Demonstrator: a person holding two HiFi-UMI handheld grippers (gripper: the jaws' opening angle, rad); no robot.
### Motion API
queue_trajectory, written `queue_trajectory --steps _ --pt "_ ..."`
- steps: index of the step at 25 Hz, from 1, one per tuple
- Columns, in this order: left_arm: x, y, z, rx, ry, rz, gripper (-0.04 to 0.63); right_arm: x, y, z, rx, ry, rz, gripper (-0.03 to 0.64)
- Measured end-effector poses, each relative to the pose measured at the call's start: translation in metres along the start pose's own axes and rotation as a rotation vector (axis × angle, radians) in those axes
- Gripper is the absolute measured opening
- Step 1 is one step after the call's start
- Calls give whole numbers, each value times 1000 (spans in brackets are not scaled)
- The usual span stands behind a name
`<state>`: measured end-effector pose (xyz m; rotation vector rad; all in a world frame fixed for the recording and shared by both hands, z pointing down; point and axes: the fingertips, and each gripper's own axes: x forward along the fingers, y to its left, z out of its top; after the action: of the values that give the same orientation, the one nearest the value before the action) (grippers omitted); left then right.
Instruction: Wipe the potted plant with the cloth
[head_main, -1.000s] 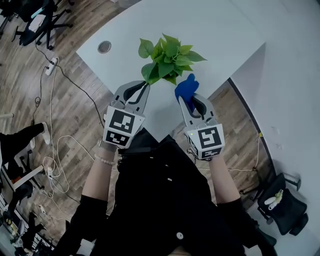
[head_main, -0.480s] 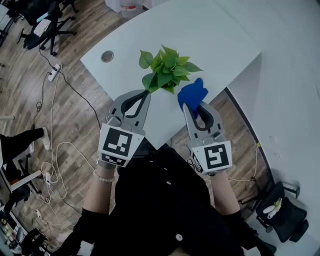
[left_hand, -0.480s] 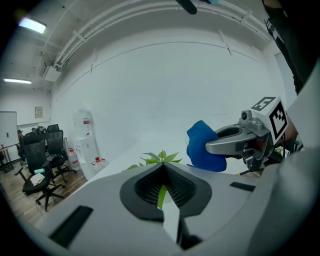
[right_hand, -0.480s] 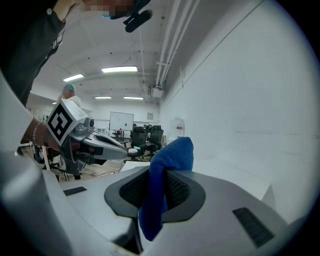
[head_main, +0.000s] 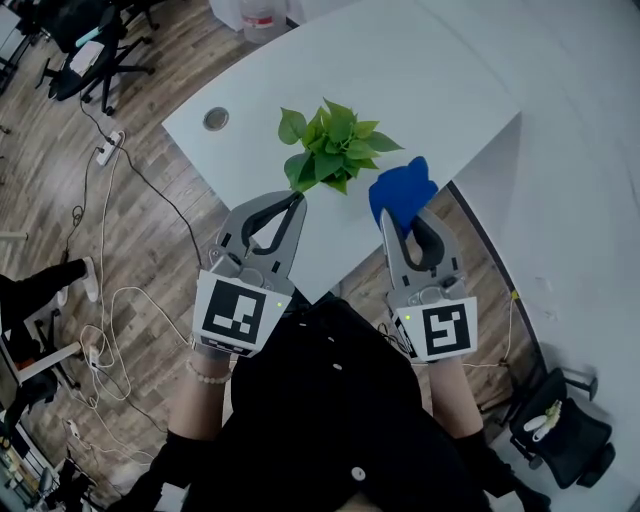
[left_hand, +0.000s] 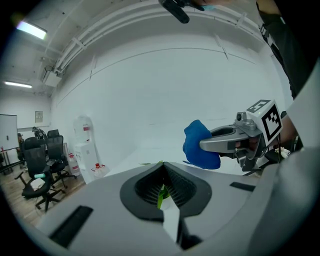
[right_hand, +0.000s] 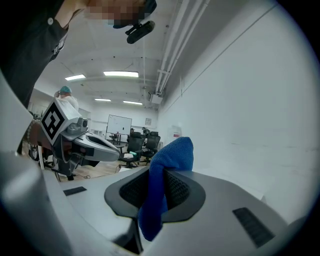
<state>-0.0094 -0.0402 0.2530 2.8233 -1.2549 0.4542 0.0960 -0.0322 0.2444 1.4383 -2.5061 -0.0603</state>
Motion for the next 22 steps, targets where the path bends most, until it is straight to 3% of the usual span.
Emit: queue_trajectory --steps 16,22 --pt "7 11 10 50 -34 -17 14 9 2 19 -45 -39 7 84" --pt "8 11 10 -20 -10 3 14 11 5 16 -56 -18 9 84"
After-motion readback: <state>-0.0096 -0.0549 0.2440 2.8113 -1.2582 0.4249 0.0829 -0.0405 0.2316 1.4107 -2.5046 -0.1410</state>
